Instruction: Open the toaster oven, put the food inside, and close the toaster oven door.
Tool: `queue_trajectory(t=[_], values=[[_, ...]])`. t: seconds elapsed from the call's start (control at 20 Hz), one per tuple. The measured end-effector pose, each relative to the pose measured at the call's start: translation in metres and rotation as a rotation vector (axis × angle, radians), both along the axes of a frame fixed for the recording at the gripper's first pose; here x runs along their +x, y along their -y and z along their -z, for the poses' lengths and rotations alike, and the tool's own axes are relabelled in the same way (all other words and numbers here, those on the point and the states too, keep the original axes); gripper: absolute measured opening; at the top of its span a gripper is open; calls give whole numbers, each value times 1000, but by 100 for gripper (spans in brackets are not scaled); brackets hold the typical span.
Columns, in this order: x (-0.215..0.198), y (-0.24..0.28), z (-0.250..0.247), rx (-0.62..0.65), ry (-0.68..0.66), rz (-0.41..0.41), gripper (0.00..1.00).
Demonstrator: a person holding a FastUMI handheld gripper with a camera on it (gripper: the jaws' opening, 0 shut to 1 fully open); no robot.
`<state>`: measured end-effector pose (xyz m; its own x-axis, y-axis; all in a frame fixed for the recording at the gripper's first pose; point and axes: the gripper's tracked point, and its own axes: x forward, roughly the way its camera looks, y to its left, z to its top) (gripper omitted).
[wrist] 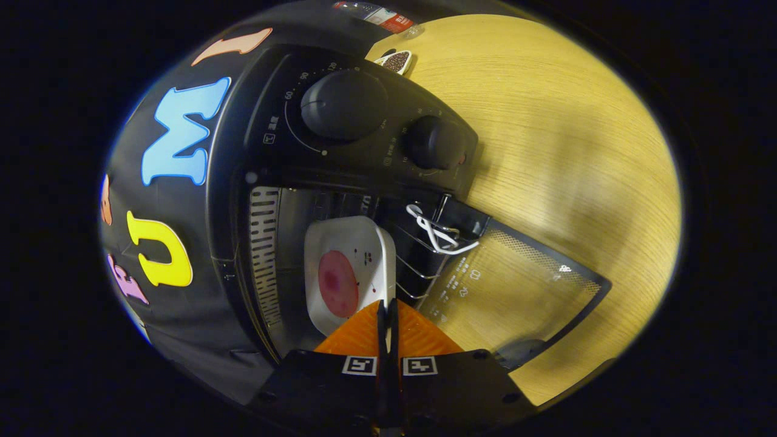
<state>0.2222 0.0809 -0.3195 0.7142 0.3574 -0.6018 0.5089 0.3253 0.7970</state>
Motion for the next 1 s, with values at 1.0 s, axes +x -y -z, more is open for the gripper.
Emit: queue_trajectory(t=[1.0], values=[[9, -23, -16, 53, 142, 41, 41]])
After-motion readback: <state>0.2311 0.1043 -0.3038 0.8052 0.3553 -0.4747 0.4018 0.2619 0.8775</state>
